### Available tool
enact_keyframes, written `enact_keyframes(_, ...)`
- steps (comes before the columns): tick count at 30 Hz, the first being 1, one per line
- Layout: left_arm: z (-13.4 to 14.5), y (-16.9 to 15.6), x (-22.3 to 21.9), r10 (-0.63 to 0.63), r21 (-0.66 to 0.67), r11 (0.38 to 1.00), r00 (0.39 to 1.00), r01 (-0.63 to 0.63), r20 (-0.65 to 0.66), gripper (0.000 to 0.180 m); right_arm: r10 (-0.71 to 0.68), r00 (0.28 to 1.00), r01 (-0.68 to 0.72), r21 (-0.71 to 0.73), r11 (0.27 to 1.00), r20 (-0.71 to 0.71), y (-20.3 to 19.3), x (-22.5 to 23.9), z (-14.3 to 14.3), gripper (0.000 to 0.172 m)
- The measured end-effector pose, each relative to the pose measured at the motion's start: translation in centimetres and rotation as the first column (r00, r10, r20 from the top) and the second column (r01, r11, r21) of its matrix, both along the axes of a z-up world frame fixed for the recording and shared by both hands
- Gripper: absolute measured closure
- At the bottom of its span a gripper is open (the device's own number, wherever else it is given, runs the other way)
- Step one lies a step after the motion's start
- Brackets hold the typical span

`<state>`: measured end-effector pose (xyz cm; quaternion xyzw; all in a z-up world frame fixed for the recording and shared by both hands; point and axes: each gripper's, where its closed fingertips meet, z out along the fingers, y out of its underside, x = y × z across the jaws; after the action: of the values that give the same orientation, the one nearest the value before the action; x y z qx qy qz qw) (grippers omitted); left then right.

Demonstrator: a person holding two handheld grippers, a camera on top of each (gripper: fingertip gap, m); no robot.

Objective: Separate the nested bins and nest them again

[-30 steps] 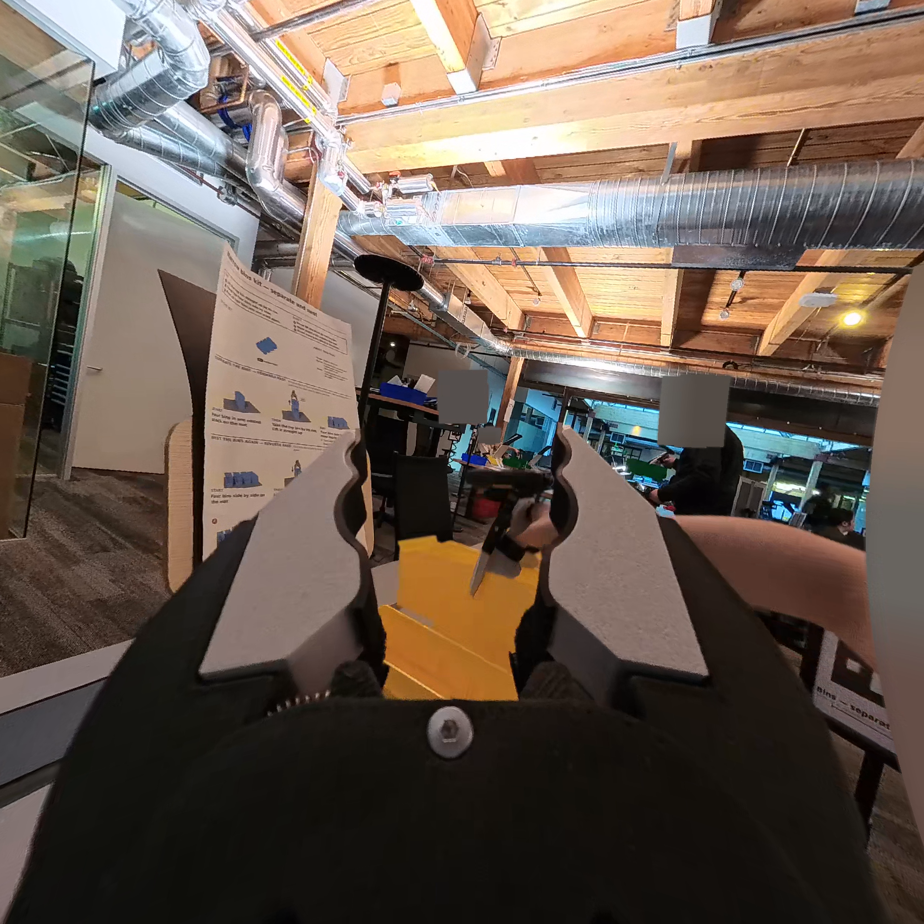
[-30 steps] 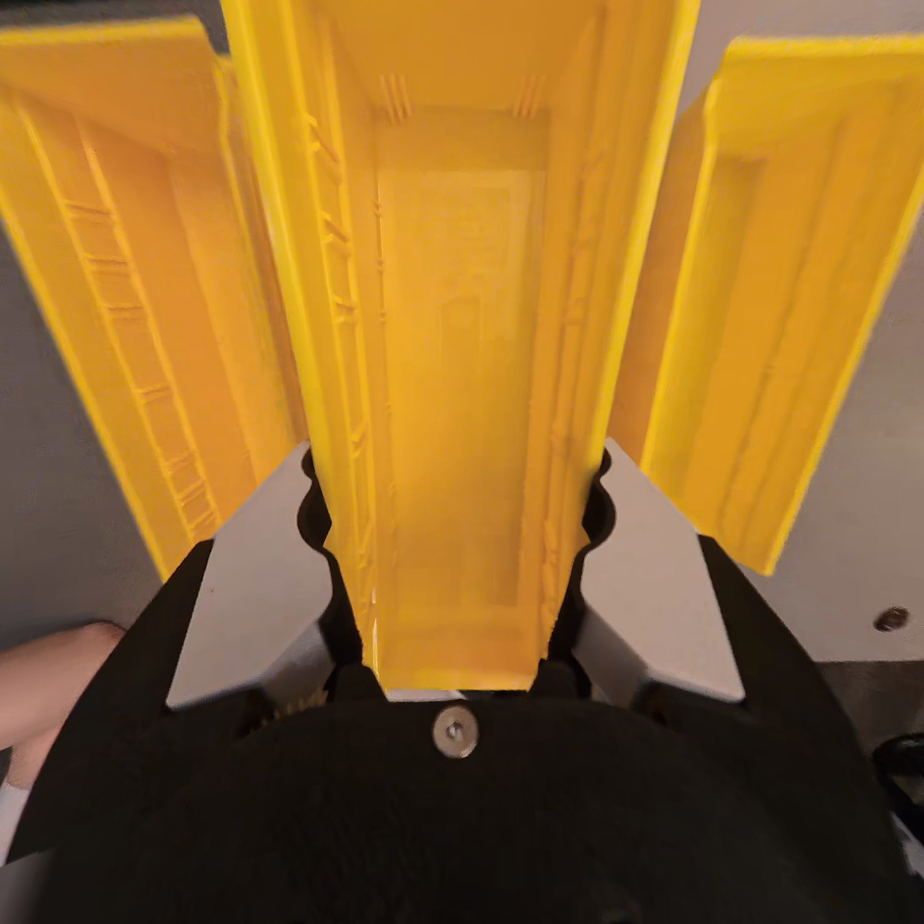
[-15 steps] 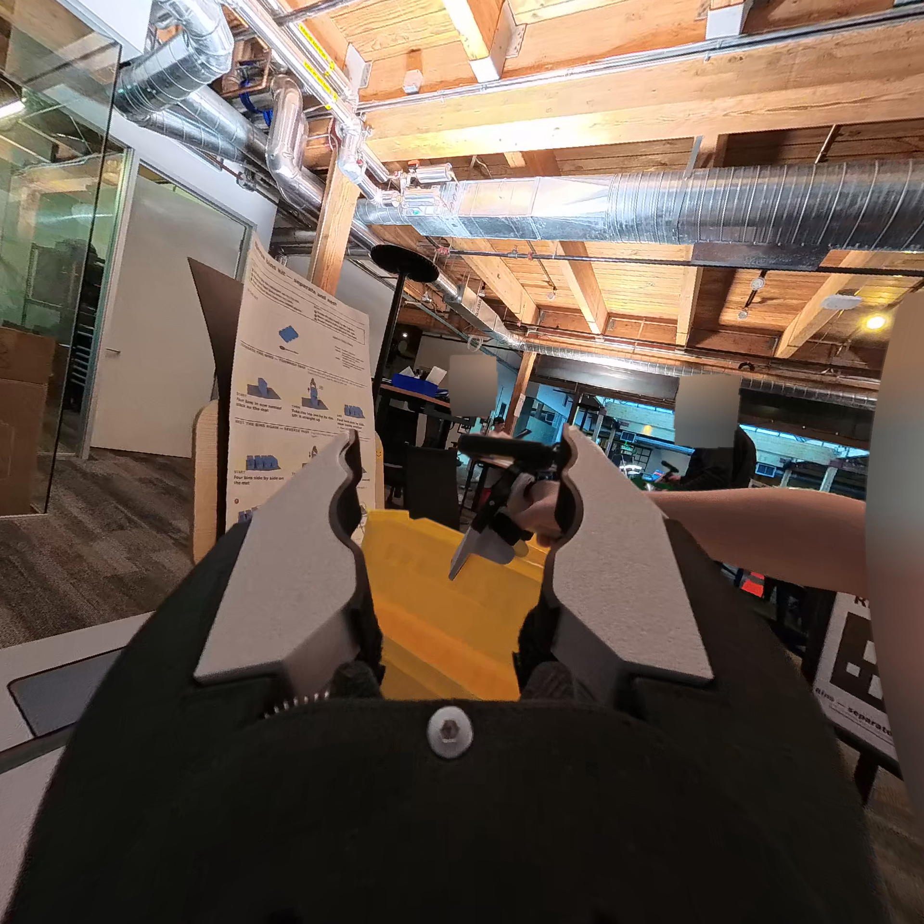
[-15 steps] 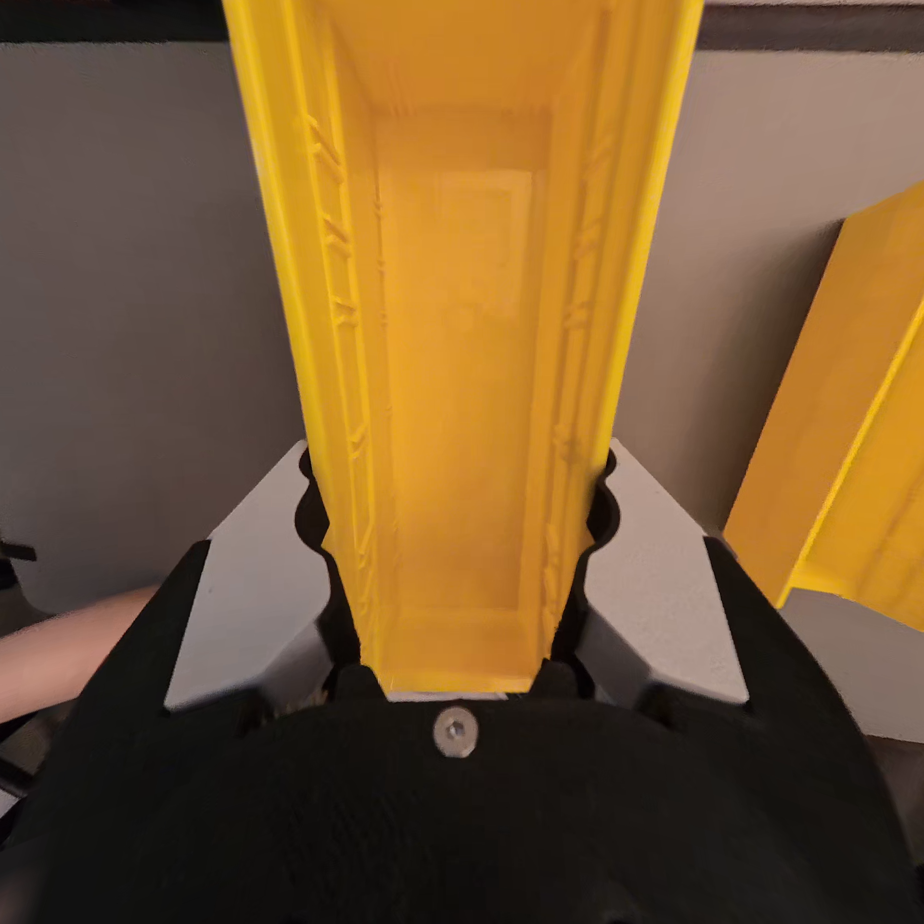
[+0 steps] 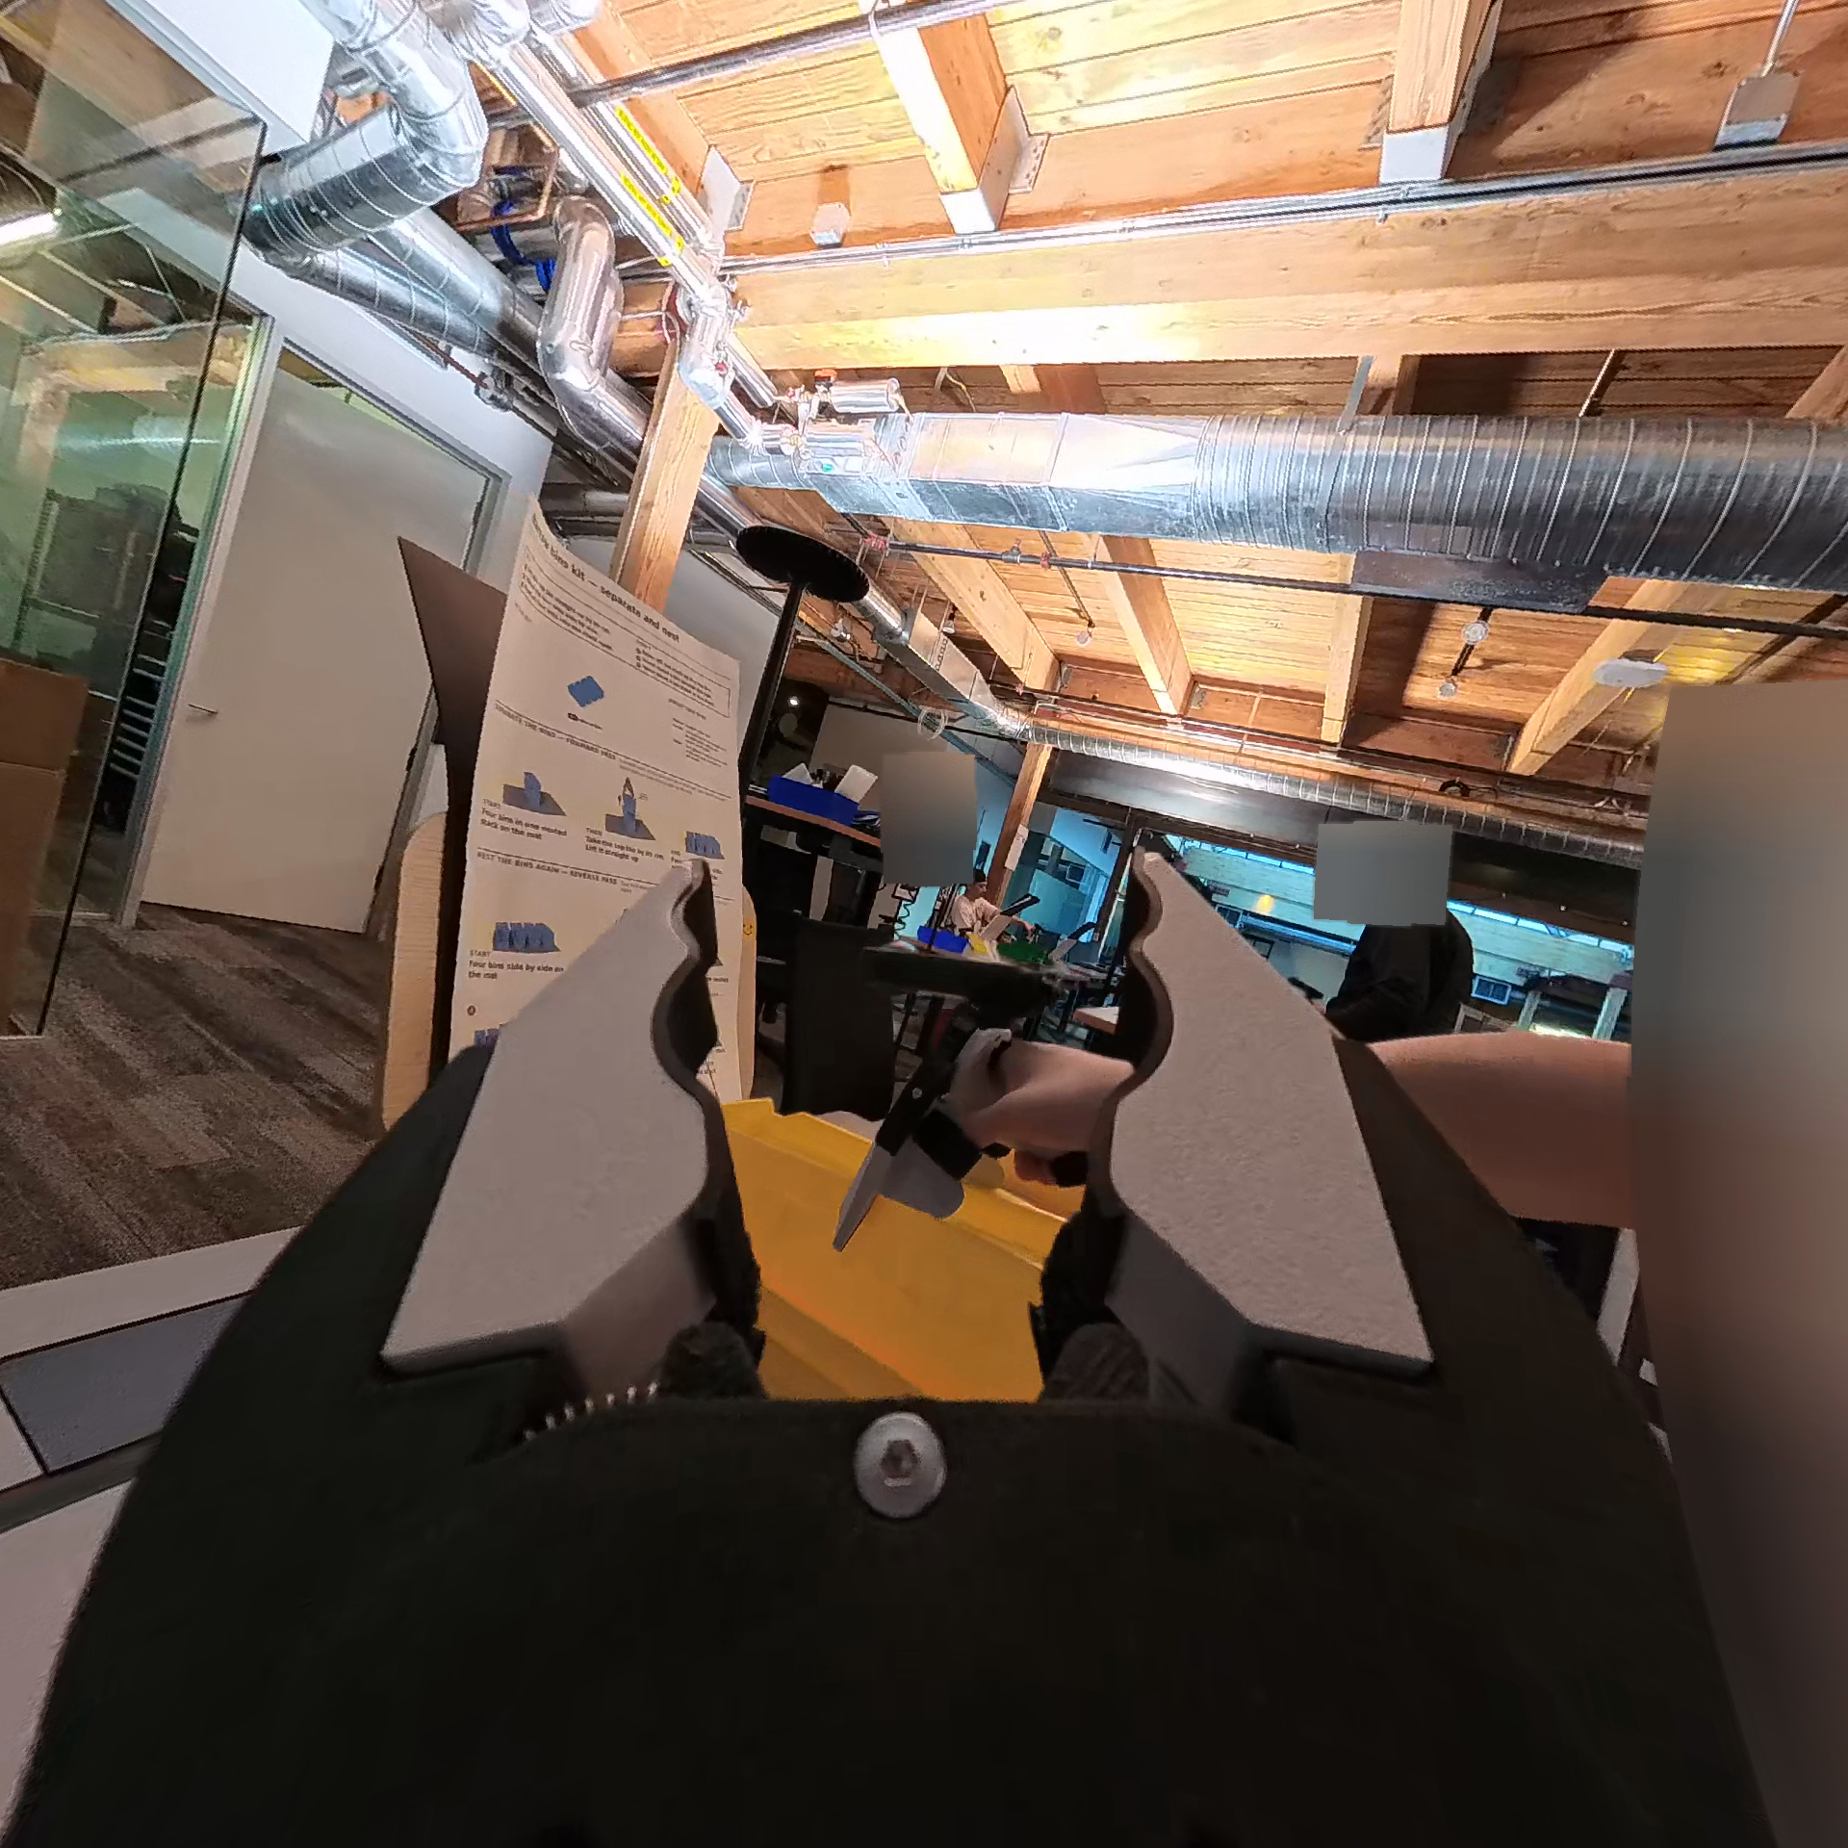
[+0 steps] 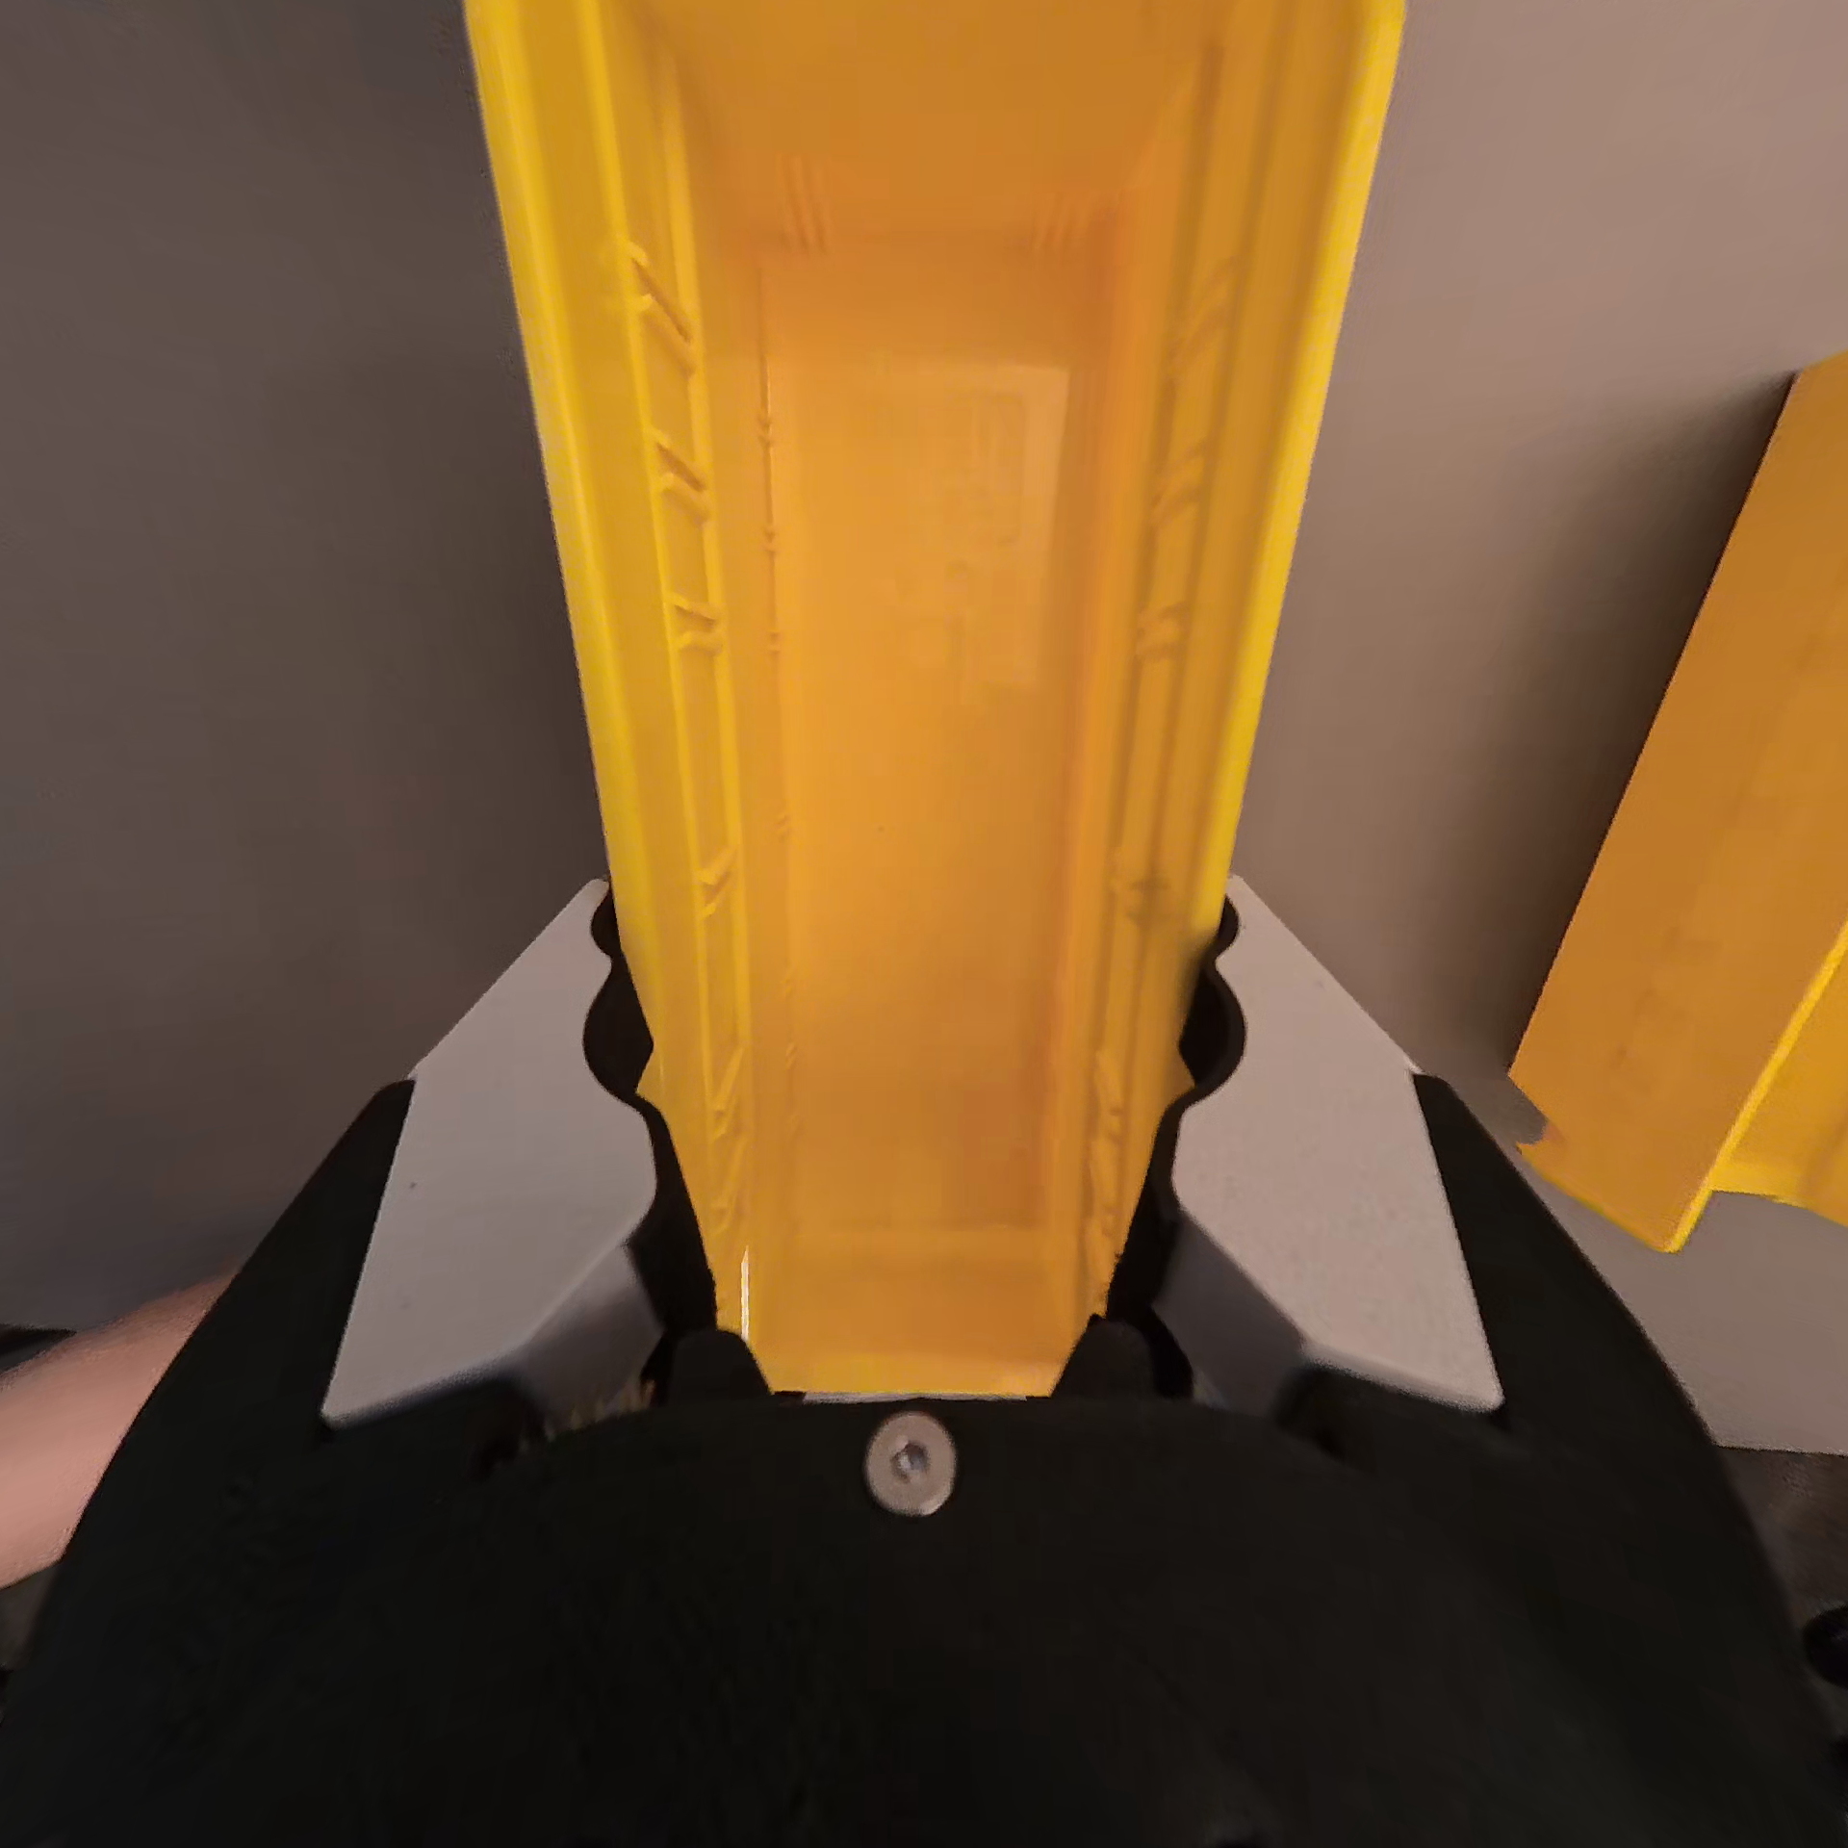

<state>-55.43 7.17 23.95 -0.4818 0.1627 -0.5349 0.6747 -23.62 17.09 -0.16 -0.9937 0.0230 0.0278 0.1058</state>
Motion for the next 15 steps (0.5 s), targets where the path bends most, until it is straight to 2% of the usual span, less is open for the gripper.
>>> enact_keyframes(7, 0.1, 0.0, -0.8, -0.012, 0.003, 1.000, 1.000, 0.012, 0.029, 0.100, -0.007, 1.000, 0.006, 0.049, 0.999, 0.024, 0.7, -0.2, -2.4, 0.060)
enact_keyframes(15, 0.0, 0.0, -0.7, -0.030, -0.003, 1.000, 0.999, 0.031, 0.034, 0.100, 0.022, 0.999, -0.025, 0.064, 0.998, 0.039, 0.8, -0.3, -3.7, 0.044)
